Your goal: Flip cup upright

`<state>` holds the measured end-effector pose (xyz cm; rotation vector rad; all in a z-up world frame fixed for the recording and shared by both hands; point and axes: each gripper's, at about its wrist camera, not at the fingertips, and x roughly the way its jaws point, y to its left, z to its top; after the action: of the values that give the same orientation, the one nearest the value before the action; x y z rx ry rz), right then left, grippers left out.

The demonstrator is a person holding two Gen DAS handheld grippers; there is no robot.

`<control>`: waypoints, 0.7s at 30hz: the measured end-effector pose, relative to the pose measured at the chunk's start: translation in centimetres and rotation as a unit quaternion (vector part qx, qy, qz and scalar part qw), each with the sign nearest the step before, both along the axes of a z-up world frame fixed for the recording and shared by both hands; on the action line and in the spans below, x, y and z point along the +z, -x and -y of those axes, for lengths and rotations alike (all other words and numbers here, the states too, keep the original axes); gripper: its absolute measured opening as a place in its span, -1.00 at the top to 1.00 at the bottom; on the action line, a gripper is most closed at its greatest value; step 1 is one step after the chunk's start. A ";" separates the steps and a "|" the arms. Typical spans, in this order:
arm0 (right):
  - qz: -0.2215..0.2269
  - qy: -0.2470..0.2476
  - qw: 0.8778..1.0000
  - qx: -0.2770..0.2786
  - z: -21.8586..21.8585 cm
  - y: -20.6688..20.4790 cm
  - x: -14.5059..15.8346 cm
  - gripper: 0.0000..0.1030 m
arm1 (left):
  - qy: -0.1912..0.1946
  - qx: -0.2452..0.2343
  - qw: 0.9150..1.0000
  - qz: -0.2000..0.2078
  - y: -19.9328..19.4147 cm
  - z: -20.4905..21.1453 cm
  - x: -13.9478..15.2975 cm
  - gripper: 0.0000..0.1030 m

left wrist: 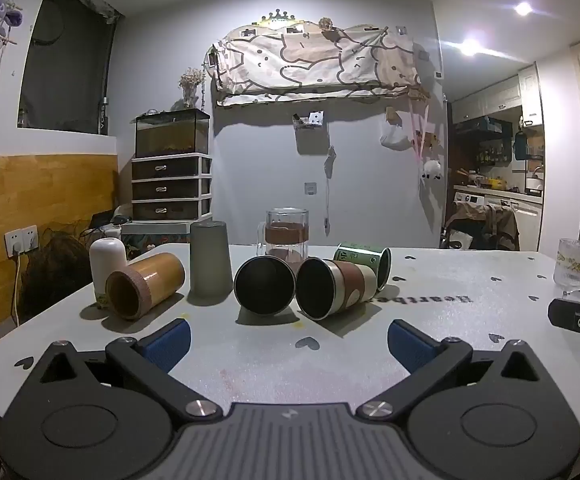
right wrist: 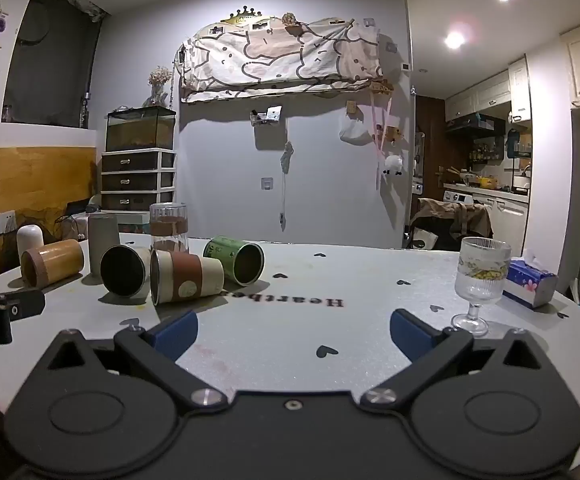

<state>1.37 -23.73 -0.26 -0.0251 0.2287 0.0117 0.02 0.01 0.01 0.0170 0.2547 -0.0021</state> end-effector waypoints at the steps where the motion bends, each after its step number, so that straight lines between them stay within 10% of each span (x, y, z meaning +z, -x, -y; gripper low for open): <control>1: -0.001 -0.003 1.000 0.000 0.0 0.0 0.0 -1.00 | 0.000 0.000 1.000 0.000 0.0 0.0 0.0 -1.00; 21: -0.003 -0.001 1.000 0.000 0.0 0.0 -0.1 -1.00 | -0.003 0.001 1.000 -0.001 0.0 0.0 0.0 -1.00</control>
<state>1.38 -23.70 -0.41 -0.0235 0.2343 0.0128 0.04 -0.02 0.00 0.0219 0.2575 -0.0002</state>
